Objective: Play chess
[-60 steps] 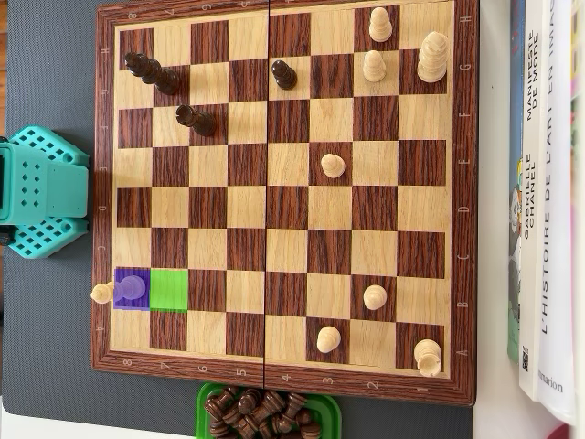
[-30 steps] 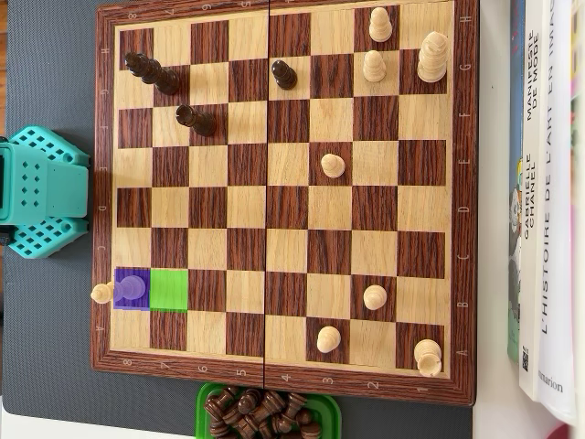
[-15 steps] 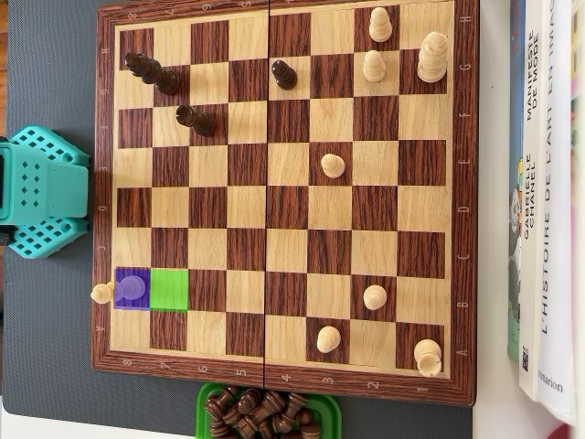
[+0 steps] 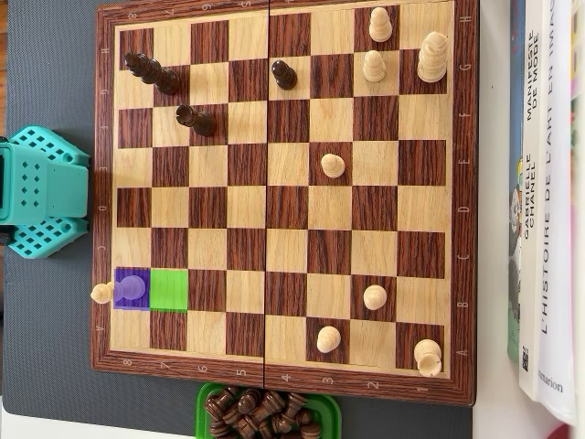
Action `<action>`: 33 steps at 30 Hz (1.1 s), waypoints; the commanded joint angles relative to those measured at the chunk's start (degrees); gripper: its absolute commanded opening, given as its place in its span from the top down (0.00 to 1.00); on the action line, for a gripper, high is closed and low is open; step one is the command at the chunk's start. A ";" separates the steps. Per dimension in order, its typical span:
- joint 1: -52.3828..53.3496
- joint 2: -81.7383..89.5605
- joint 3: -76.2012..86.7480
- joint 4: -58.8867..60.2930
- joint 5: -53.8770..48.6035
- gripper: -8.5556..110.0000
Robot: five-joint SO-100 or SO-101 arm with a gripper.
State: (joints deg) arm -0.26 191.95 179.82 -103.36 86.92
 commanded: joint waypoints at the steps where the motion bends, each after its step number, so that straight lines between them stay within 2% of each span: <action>1: 0.18 -0.18 1.14 -0.09 -0.09 0.79; 22: 0.44 -0.35 1.14 0.26 -0.70 0.79; 33: 3.69 -0.26 1.23 18.11 -0.70 0.79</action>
State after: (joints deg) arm 3.52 191.95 179.82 -88.95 86.57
